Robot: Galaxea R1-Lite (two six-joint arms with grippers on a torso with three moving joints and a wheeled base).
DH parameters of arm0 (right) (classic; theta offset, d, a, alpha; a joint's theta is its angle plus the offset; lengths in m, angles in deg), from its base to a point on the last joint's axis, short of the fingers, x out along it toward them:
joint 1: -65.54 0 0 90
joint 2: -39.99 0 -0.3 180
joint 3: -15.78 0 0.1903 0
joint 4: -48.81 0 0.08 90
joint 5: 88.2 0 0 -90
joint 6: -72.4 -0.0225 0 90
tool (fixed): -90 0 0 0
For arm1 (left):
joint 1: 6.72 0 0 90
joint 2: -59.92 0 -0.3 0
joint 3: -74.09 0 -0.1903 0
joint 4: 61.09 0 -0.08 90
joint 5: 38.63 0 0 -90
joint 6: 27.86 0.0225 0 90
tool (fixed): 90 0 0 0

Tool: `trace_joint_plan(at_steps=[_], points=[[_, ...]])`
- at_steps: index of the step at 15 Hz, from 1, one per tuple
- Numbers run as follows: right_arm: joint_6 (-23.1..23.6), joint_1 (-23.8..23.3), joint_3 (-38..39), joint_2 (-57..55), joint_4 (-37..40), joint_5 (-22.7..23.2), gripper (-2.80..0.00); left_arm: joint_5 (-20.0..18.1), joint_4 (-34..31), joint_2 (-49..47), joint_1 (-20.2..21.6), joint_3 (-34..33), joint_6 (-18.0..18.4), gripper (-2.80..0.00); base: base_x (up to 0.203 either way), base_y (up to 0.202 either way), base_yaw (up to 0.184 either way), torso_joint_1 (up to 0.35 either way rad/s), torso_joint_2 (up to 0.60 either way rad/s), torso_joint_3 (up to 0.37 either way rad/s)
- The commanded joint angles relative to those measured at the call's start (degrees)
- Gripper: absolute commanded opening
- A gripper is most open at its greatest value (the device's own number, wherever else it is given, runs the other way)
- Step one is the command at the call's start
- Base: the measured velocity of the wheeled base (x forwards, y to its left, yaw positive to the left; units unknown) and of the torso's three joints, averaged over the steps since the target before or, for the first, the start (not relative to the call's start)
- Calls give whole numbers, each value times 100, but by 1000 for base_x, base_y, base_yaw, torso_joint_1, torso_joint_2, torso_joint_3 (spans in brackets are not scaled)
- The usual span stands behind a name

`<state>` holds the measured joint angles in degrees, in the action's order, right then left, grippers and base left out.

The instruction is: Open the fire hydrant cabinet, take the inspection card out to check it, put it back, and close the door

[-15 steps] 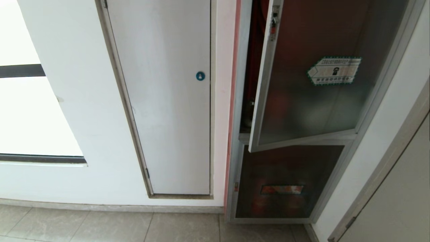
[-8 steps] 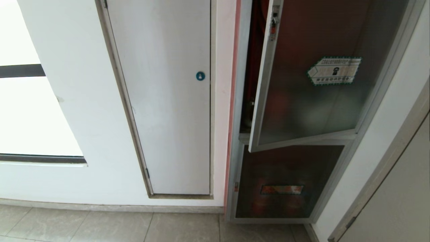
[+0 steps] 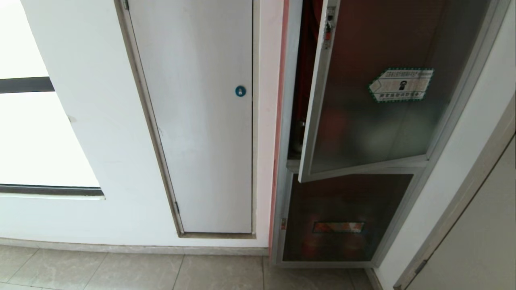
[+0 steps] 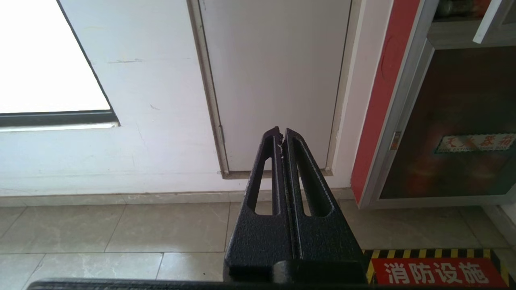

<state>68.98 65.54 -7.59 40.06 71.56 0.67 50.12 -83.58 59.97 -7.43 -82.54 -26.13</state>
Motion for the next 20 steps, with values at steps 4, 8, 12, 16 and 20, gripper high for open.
trace_joint_plan(at_steps=[4, 8, 12, 16, 20], points=[[-1, 0, 18, -7, 1, -2, -280, 3, 1, -5, 0, -70, -6, -280, 22, 0, -2, 0, -2, 1], [-1, 0, 18, -7, -7, -2, -280, 3, 1, -5, 0, -70, -6, -280, 190, 0, 0, 8, 1, 2], [-1, 0, 18, -7, -8, -2, -280, 3, 4, -5, 0, -70, -6, -280, 195, 0, 0, 3, 5, 2], [-1, 0, 18, -7, 1, -2, -280, 3, 9, -5, 0, -70, -6, -280, 195, 0, 1, 3, 4, 4], [-1, 0, 18, -7, -8, -2, -280, 3, 9, -5, 0, -70, -15, -280, 196, 0, 0, 7, 2, 4]])
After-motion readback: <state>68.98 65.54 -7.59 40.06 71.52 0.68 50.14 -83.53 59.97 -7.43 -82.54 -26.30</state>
